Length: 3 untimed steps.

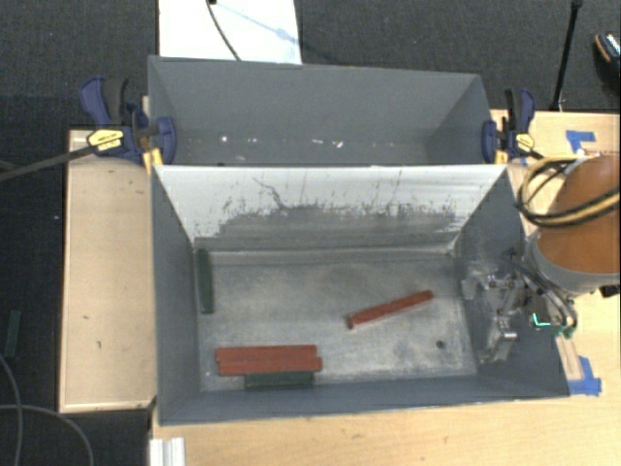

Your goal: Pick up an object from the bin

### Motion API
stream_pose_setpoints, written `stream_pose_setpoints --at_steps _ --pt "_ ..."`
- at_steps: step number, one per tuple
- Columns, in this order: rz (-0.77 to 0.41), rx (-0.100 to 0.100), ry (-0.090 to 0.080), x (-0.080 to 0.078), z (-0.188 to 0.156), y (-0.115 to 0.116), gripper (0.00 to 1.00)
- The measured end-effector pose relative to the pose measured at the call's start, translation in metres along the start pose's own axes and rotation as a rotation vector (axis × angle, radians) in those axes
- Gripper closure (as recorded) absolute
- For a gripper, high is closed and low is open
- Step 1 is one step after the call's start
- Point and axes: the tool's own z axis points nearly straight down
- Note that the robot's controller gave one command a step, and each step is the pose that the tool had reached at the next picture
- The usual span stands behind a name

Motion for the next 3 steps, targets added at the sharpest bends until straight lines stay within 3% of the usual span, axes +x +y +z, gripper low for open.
stream_pose_setpoints --at_steps 1,2,3 --pt "-0.244 0.000 -0.009 -0.087 0.065 0.049 0.00" --pt "-0.245 0.002 -0.010 -0.087 0.063 0.047 1.00" --pt "-0.215 0.005 -0.016 -0.058 -0.075 0.041 1.00"
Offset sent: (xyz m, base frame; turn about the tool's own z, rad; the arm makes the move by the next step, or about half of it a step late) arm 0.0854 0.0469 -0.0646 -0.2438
